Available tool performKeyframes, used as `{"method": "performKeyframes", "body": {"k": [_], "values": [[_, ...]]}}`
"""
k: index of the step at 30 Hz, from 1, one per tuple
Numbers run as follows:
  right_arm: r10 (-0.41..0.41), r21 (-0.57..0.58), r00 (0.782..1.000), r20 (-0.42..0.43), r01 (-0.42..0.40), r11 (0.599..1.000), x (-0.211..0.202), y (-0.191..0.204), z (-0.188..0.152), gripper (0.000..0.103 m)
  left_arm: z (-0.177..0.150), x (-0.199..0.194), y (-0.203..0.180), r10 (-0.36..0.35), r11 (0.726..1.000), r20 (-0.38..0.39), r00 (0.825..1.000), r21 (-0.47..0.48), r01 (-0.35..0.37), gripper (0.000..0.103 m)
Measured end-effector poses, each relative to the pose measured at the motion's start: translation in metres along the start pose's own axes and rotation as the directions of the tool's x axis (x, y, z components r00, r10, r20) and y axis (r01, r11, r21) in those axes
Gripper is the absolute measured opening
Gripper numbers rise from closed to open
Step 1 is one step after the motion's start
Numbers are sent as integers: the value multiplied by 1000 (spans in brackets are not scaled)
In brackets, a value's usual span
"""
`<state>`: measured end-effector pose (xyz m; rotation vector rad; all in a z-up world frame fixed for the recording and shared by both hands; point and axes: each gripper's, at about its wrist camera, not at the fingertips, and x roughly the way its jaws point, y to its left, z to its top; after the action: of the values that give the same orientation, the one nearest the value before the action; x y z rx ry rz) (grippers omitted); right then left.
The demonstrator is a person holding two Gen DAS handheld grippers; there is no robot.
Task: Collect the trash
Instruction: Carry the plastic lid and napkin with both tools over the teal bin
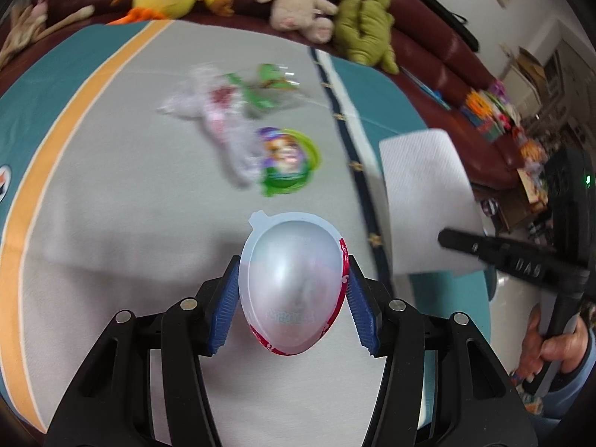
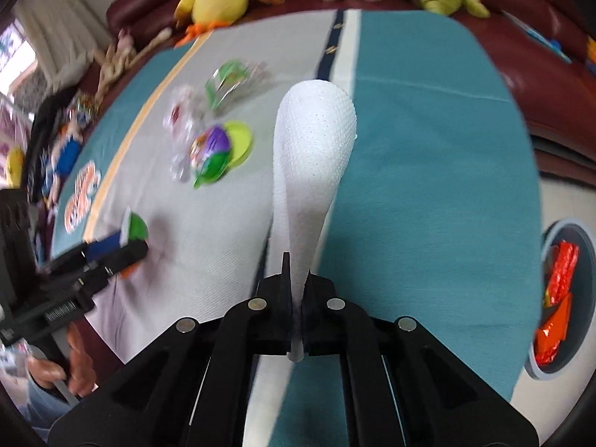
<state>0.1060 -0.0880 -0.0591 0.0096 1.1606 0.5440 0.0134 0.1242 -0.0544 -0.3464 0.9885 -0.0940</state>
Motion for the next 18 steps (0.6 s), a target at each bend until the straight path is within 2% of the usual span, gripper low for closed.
{"method": "performKeyframes", "body": {"k": [4,9,14,18], "values": [[8,80,999,45,-12,997,-25,-34,0,3,5,13,-38,-29,997,-19,999,68,30,55],[-29,195,994,104,9,981,-58,-89,-12,3,10,34,-95,-72,984,-50,996,162,79,55],[-101,319,985,140,51,946,-94,-159,-40,3,14,58,-159,-112,955,-94,989,266,133,55],[-157,411,976,152,82,908,-119,-217,-68,4,14,81,-215,-138,921,-139,981,347,179,55]]}}
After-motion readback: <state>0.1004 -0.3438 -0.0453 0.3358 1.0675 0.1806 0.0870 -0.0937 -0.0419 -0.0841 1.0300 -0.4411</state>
